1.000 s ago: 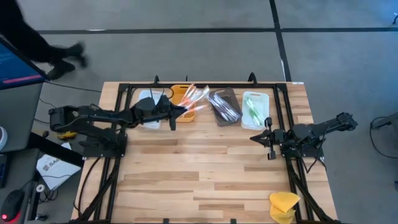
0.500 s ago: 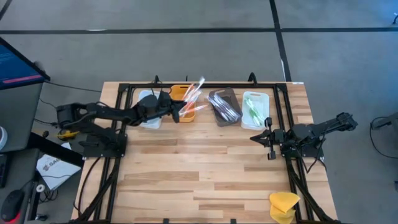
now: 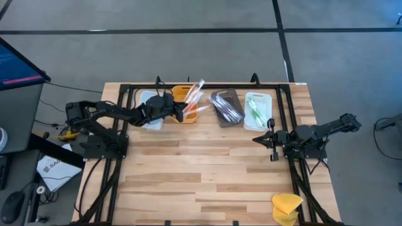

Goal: Pick & Place Toothbrushes
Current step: Put the orange toothbrush into the yellow bin

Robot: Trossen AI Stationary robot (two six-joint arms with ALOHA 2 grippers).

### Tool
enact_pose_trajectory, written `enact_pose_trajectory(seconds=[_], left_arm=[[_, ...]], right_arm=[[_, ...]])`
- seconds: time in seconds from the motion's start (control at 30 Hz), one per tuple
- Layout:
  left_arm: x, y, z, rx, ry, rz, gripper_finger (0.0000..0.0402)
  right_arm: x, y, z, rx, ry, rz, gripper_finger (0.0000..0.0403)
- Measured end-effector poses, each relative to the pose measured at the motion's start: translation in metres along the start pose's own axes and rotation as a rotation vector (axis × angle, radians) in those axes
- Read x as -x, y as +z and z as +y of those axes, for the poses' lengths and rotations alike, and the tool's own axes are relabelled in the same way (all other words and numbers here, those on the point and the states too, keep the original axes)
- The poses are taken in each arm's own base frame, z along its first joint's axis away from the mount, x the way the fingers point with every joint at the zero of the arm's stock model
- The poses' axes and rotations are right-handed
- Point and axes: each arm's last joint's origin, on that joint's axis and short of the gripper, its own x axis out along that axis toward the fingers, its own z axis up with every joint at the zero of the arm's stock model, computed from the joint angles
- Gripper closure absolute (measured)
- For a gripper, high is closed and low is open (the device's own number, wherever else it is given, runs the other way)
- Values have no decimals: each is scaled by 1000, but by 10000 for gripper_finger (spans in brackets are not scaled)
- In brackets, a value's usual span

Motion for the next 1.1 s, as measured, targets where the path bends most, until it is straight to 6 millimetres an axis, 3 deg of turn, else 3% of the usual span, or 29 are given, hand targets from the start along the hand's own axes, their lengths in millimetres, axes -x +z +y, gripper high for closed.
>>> enact_pose_trajectory(seconds=[0.27,0.63,1.1], left_arm=[[2,1,3,-2,20,-1,376],[11,-20,14,17,85,61,367],[11,-20,15,14,107,50,357]], right_arm=[[0,0,0,0,0,0,403],[0,0,0,0,0,0,403],[0,0,0,0,0,0,403]])
